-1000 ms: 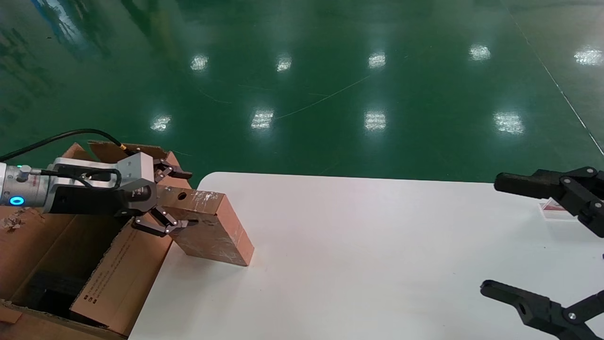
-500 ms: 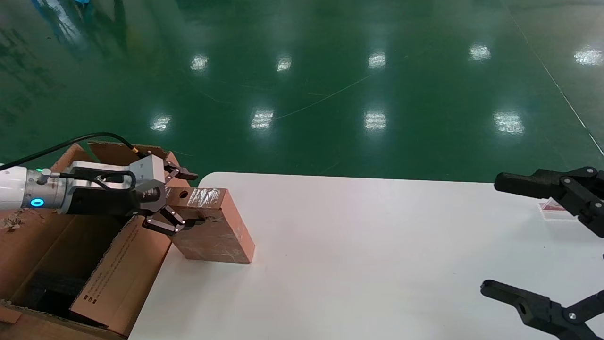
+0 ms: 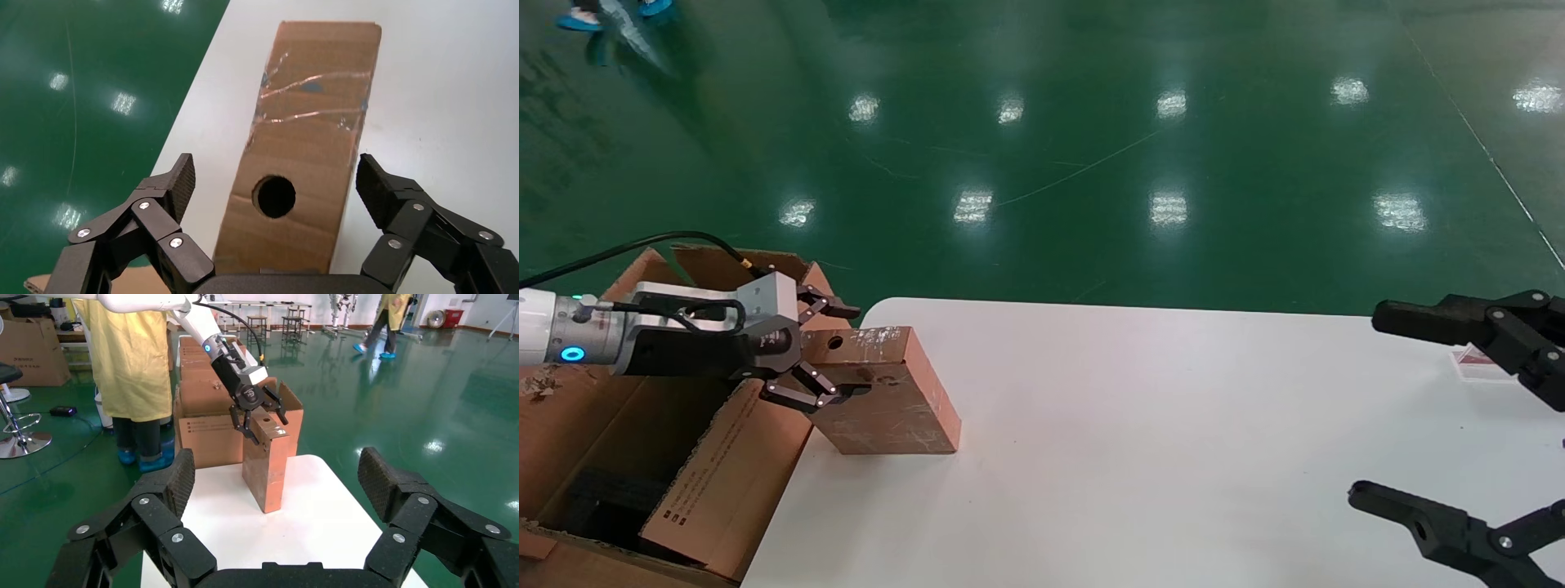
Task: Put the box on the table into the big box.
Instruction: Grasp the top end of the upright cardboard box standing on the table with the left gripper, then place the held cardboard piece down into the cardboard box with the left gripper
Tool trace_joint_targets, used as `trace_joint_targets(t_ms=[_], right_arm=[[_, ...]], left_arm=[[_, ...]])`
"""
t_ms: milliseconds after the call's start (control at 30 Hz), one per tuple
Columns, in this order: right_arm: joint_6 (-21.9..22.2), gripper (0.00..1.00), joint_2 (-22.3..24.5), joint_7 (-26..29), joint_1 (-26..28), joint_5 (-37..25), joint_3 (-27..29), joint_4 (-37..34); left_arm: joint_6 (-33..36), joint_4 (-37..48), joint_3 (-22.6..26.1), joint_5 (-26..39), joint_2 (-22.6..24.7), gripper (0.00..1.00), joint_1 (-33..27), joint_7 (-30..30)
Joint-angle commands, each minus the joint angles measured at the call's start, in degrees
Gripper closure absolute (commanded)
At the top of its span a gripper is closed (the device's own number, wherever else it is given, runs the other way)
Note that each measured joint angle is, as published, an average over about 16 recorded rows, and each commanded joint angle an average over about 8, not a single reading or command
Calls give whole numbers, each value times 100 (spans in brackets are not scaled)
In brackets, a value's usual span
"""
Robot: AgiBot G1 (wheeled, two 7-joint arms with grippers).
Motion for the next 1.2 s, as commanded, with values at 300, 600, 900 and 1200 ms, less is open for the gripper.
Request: trace_joint_targets(t_ms=[300, 600, 900, 1200], right_arm=[[0, 100, 0, 0, 0, 0, 0, 0], [0, 100, 0, 0, 0, 1, -1, 0], [0, 100, 0, -1, 0, 1, -1, 0], [1, 100, 1, -1, 0, 1, -1, 0]], left_arm=[[15, 197, 62, 92, 6, 100, -128, 91], [56, 308, 76, 111, 36, 100, -196, 136], [180, 394, 57, 79, 52, 100, -280, 109], [406, 455, -42, -83, 54, 100, -586, -247]])
